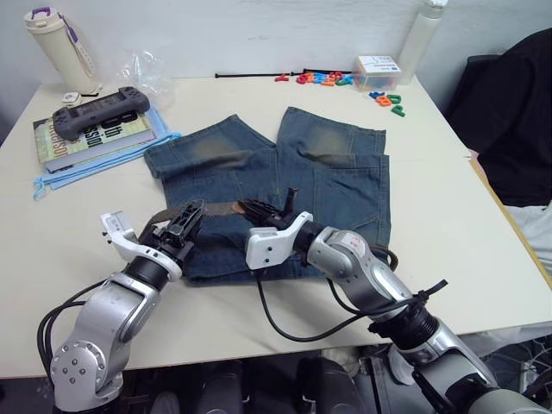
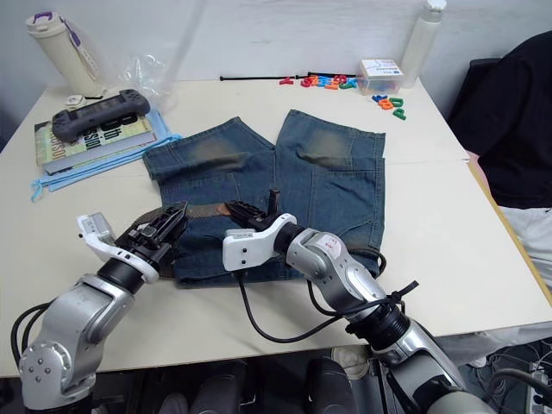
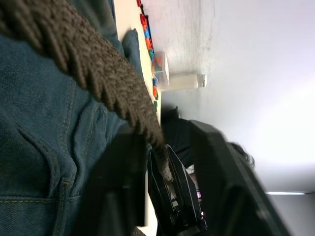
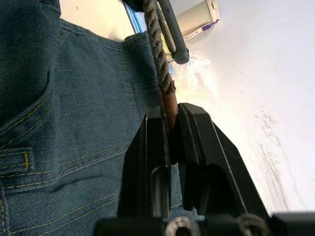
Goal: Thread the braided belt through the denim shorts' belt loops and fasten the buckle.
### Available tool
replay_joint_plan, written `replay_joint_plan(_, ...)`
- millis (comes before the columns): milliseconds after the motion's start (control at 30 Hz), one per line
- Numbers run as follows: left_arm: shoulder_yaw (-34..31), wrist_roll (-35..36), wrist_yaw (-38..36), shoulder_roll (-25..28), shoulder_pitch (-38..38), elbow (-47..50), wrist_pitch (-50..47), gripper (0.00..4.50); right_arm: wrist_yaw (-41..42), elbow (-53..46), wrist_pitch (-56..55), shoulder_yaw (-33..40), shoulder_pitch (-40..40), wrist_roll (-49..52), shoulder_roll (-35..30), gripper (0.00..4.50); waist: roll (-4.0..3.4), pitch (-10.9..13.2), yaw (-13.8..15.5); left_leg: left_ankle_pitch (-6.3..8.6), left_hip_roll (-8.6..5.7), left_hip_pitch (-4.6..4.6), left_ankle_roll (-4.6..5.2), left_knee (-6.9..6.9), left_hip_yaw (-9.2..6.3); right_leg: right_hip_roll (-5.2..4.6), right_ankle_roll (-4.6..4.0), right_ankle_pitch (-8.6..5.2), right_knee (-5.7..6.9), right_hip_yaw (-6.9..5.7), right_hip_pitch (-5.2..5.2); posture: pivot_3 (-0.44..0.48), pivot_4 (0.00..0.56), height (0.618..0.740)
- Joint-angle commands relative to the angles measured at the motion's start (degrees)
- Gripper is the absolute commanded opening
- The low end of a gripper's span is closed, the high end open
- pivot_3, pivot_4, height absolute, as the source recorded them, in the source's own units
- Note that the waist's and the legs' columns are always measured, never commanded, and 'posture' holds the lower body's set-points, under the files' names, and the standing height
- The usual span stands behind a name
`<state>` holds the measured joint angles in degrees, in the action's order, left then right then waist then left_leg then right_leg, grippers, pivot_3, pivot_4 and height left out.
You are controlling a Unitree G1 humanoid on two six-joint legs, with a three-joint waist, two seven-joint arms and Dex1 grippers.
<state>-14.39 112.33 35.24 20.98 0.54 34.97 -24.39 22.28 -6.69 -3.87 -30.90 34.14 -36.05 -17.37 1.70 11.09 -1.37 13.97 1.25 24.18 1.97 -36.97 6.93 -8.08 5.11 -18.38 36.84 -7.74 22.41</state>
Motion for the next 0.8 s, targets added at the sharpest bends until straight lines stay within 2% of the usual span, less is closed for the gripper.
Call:
replay_joint_plan(33, -0.9, 0.7, -1.6, -0.1, -0.1, 1.1, -0.8, 0.02, -0.4, -1.8, -0.7, 1.7, 0.1, -0.1, 0.5, 0.0, 0.0, 0.0, 0.0, 0.0, 0.0, 0.01, 0.0, 0.0, 0.0, 0.0, 0.0, 0.0, 0.0, 0.0, 0.0, 0.0, 0.15, 0.716)
replay_joint_plan(367, -1.4, 0.7, -3.7, 0.1, -0.7, -0.6, -3.1, 0.02, 1.5, -2.9, 1.7, 2.7, -1.3, 2.7, 1.8, 0.0, 0.0, 0.0, 0.0, 0.17, 0.05, 0.02, -0.27, 0.02, 0.0, 0.07, 0.0, 0.0, -0.08, 0.0, 0.0, 0.0, 0.15, 0.716)
replay_joint_plan(433, -1.6, 0.7, -4.1, 0.1, -0.7, -0.7, -3.5, 0.0, 2.2, -3.8, 3.4, 3.8, -1.9, 4.4, 3.0, 0.93, -0.01, 0.0, 0.0, 0.17, 0.1, 0.03, -0.27, 0.02, 0.0, 0.12, -0.01, 0.0, -0.1, 0.01, 0.0, 0.0, 0.15, 0.716)
replay_joint_plan(467, -1.7, 0.7, -4.2, 0.1, -0.6, -0.6, -3.6, 0.0, 2.5, -4.1, 3.7, 4.1, -2.0, 4.5, 3.2, 1.15, -0.01, 0.0, 0.0, 0.17, 0.14, 0.03, -0.27, 0.02, 0.0, 0.17, -0.01, 0.0, -0.13, 0.01, 0.0, 0.0, 0.15, 0.716)
replay_joint_plan(600, -2.1, 0.7, -4.3, -0.6, -0.7, -0.1, -3.5, 0.0, 3.4, -5.0, 6.4, 5.2, -2.6, 4.9, 3.5, 3.19, -0.02, 0.0, 0.0, 0.21, 0.32, 0.04, -0.35, 0.02, 0.0, 0.39, -0.09, 0.02, -0.29, 0.03, -0.01, 0.0, 0.15, 0.716)
replay_joint_plan(700, -2.7, 0.7, -4.4, -0.3, 0.1, 0.7, -3.6, 0.0, 7.5, -8.4, 12.2, 9.2, -5.1, 10.4, 3.5, 4.47, -0.02, 0.0, 0.2, 0.21, 0.38, 0.04, -0.34, 0.04, 0.0, 0.45, -0.17, -0.03, -0.31, 0.02, -0.01, 0.0, 0.15, 0.716)
replay_joint_plan(800, -4.7, 0.7, -5.9, 1.5, 3.7, 1.4, -5.3, 0.0, 15.4, -14.3, 21.4, 13.2, -8.1, 18.2, 1.5, 4.47, -0.04, 0.0, 0.4, 0.23, 0.42, 0.07, -0.29, 0.07, 0.0, 0.49, -0.23, -0.06, -0.35, 0.02, 0.03, 0.0, 0.15, 0.716)
